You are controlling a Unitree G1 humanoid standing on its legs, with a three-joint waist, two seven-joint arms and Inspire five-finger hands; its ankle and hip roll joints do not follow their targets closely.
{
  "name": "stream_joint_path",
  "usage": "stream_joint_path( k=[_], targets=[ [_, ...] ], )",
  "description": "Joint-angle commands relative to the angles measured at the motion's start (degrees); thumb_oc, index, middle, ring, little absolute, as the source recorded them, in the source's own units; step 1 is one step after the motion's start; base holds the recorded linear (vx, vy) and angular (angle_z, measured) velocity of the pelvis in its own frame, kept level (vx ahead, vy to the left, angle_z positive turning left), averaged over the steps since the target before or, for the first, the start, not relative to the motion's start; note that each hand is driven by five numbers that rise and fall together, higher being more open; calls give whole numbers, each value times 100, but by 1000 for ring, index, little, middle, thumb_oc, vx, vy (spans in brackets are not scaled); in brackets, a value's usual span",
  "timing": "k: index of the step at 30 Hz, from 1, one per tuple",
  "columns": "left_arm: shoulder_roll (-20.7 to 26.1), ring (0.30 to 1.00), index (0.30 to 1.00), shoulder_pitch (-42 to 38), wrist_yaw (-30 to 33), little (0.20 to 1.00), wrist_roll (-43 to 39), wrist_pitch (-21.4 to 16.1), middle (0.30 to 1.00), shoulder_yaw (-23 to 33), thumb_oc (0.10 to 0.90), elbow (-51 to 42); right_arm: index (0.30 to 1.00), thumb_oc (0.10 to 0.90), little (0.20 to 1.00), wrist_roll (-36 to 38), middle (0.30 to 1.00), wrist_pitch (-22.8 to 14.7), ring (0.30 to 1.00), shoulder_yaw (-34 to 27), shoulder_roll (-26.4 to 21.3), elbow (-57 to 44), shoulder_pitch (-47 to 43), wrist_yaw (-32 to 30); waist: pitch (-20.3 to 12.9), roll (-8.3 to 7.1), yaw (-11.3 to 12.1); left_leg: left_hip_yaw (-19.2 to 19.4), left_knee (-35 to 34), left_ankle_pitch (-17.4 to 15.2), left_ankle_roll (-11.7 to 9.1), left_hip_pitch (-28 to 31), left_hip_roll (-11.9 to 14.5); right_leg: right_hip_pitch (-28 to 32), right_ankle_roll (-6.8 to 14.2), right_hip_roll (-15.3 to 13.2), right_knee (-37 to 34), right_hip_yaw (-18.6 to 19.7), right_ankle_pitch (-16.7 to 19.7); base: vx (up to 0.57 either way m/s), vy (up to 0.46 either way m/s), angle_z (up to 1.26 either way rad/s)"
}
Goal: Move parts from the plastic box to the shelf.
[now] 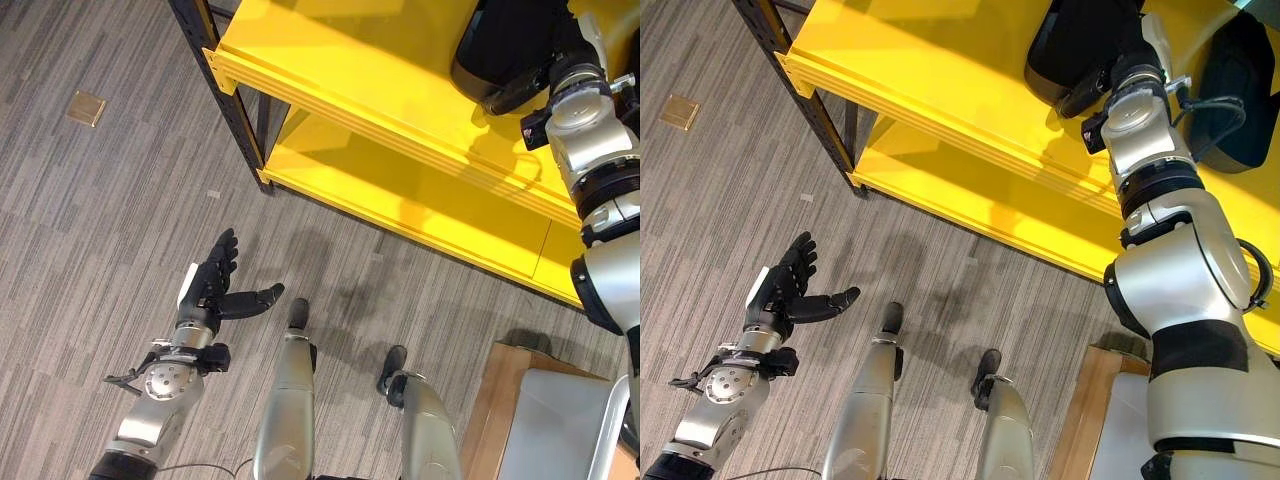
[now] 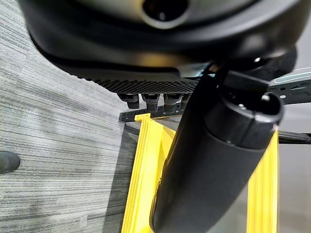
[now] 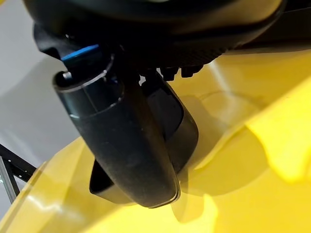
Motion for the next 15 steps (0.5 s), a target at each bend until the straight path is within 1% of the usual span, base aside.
stream_joint_path(
  k=[1, 15],
  targets=[
    [254, 1000, 1000, 9, 53, 1000, -14, -557, 1000, 221, 900, -331, 1000, 900, 1000, 55, 1000, -419, 1000, 413, -355, -338, -859, -287, -385, -147, -78, -313, 525, -805, -138, -47, 345, 528, 95, -45, -393, 267, 109, 0, 0, 0],
    [224, 1000, 1000, 13, 43, 1000, 6, -542, 1000, 220, 900, -306, 1000, 900, 1000, -142, 1000, -388, 1000, 568, -563, -356, -857, -246, -394, -170, -156, -278, 526, -793, -147, -40, 390, 521, 86, -26, -385, 292, 103, 0, -1, 0]
  ],
)
